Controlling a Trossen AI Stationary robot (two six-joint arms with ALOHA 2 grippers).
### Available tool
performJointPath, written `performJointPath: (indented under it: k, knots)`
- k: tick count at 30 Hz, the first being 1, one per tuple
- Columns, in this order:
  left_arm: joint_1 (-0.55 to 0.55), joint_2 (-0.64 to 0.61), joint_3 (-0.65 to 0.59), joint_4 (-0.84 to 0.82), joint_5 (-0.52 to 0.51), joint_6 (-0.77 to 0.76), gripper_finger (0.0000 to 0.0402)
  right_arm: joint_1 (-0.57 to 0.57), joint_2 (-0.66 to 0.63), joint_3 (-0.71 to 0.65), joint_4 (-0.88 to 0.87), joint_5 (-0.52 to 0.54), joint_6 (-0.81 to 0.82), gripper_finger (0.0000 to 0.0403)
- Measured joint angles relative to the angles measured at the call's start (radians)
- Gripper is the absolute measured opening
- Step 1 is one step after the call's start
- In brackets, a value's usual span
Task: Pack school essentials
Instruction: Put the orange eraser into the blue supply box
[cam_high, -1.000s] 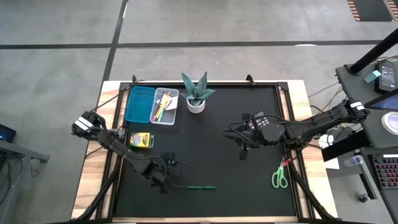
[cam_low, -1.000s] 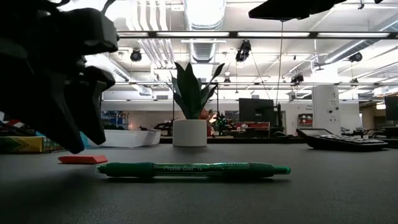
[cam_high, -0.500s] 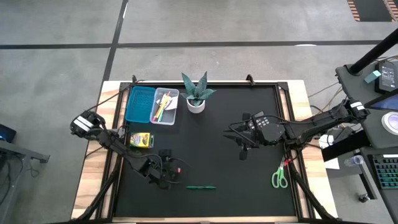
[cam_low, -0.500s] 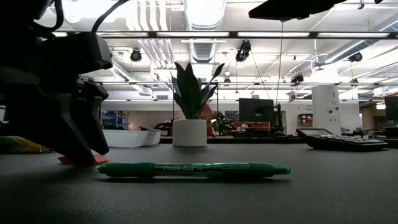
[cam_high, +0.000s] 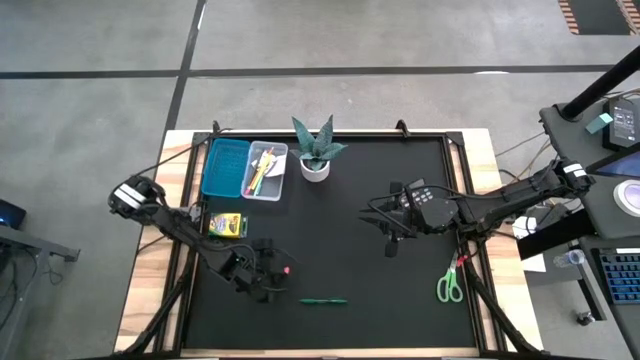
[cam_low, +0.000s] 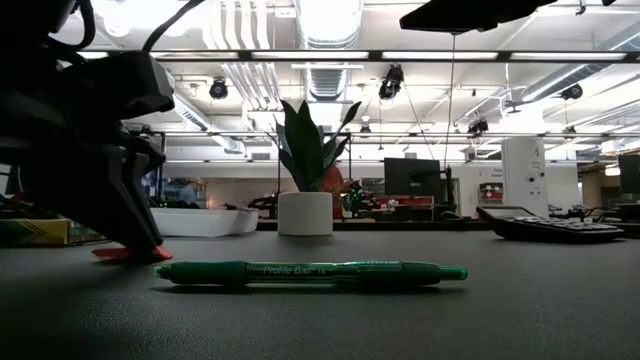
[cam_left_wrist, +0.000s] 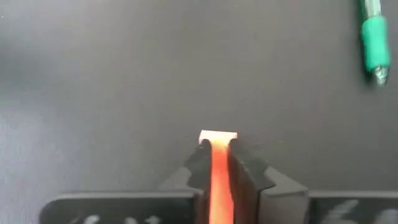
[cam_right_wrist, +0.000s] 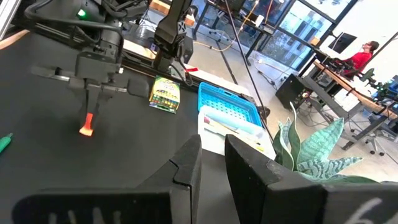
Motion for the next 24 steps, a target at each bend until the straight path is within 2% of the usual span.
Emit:
performJointPath:
  k: [4, 15, 20, 24]
  knots:
    - [0.000, 0.001, -0.007, -0.005, 0.008, -0.022, 0.0001, 0.000, 0.000, 0.000, 0.000, 0.000, 0.000, 0.0061]
    - [-0.001, -0.045, -0.011, 0.051, -0.026, 0.000, 0.0000, 0.000, 0.000, 0.000, 0.000, 0.000, 0.000, 0.0061]
    - [0.010, -0.109, -0.016, 0.008, -0.173, -0.013, 0.0001, 0.000, 0.000, 0.000, 0.000, 0.000, 0.000, 0.0061]
    - [0.024, -0.168, -0.020, 0.006, -0.193, -0.018, 0.0002, 0.000, 0.000, 0.000, -0.001, 0.000, 0.000, 0.0061]
